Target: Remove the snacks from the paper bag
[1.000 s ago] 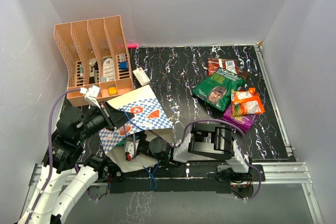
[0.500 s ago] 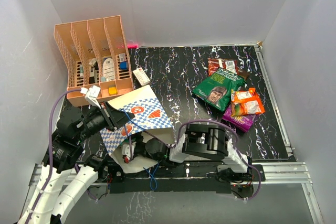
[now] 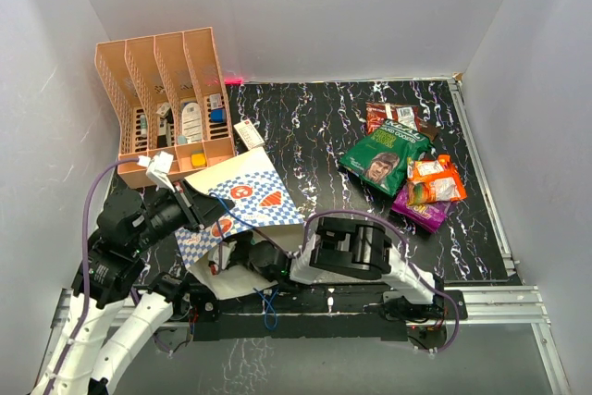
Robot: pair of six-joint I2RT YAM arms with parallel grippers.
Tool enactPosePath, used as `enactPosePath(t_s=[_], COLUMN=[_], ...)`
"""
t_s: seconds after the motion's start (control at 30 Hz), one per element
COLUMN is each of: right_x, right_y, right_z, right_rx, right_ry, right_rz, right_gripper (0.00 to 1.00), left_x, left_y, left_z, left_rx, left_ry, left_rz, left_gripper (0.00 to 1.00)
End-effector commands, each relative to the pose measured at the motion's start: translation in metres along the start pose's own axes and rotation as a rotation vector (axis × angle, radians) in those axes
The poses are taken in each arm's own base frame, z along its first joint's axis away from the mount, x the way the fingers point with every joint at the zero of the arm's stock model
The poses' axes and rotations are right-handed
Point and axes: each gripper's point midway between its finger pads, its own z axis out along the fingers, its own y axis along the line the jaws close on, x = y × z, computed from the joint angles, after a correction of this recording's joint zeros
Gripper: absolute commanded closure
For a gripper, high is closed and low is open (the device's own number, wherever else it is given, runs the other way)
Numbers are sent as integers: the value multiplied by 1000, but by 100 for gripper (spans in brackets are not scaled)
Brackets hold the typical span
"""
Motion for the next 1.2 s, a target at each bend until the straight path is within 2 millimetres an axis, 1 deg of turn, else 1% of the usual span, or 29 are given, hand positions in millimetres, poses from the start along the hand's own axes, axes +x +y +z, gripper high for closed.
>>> enactPosePath(t_s=[0.0, 0.07, 0.1, 0.13, 0.23, 0.4, 0.53, 0.6, 0.73, 0.77, 0.8, 0.87, 0.9, 0.97, 1.07, 1.17], right_x=[-35, -37, -40, -43, -62, -91, -116, -125, -144, -144, -149, -160, -172, -184, -211, -238], right_y=[-36, -33, -34, -35, -33, -21, -23, -28, -36, -35, -38, -52, -67, -83, -115, -156], right_z=[-14, -25, -28, -33, -50, -79, -118, -138, -175, -186, -196, -214, -226, -246, -274, -296], right_rx=[54, 16, 8, 2, -43, -172, -267, -303, -417, -460, -486, -505, -498, -505, -478, -391], right_ry=[-70, -70, -71, -76, -128, -186, -268, -295, -308, -285, -287, -287, -316, -343, -424, -509], right_rz=[79, 107, 130, 154, 216, 328, 386, 414, 414, 398, 387, 378, 378, 362, 359, 363], right_gripper=[83, 91, 92, 93, 93, 93, 93, 93, 93, 93, 93, 93, 93, 93, 93, 93], left_x=[-7, -7, -7, -7, -9, -11, -11, -11, -14, -15, -15, -17, -17, -16, -15, -15], left_y=[1, 6, 8, 9, 11, 11, 10, 10, 13, 14, 16, 22, 24, 25, 26, 28], left_z=[-10, -11, -12, -12, -11, -9, -9, -10, -11, -11, -11, -11, -11, -9, -6, -6], left_rx=[-38, -61, -68, -75, -81, -76, -70, -72, -92, -100, -111, -137, -146, -145, -142, -151], left_ry=[-44, -57, -61, -65, -75, -83, -87, -86, -91, -95, -99, -110, -112, -107, -101, -103], left_rz=[22, 21, 18, 17, 15, 19, 33, 42, 65, 70, 72, 70, 68, 66, 61, 60], left_gripper=[100, 100, 100, 100, 100, 100, 100, 100, 100, 100, 100, 100, 100, 100, 100, 100])
